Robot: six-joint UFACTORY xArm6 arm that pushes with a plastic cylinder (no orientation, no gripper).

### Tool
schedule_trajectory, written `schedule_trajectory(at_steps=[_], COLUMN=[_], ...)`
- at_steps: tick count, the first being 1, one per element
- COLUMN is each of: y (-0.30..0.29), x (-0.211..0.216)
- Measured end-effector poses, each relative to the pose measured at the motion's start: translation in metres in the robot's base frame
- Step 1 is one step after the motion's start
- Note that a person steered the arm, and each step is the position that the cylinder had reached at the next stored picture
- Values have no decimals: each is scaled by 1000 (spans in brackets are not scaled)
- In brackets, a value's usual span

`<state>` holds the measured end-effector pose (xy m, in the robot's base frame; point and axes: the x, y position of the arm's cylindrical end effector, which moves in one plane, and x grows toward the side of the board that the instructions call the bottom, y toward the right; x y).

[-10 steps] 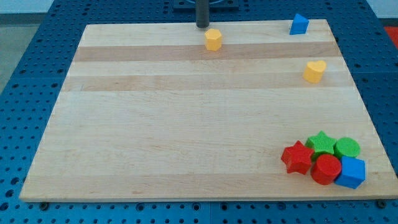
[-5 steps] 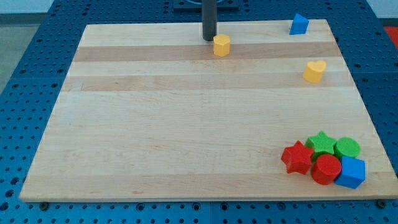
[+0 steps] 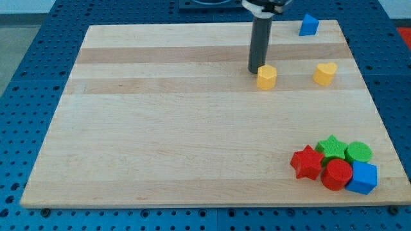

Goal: Move the hexagon into the green star

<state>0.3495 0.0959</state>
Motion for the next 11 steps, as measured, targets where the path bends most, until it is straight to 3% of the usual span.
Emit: schedule_trajectory(at_steps=[4,7,9,11], y=[47,65,18,37], x=[88,100,102,130])
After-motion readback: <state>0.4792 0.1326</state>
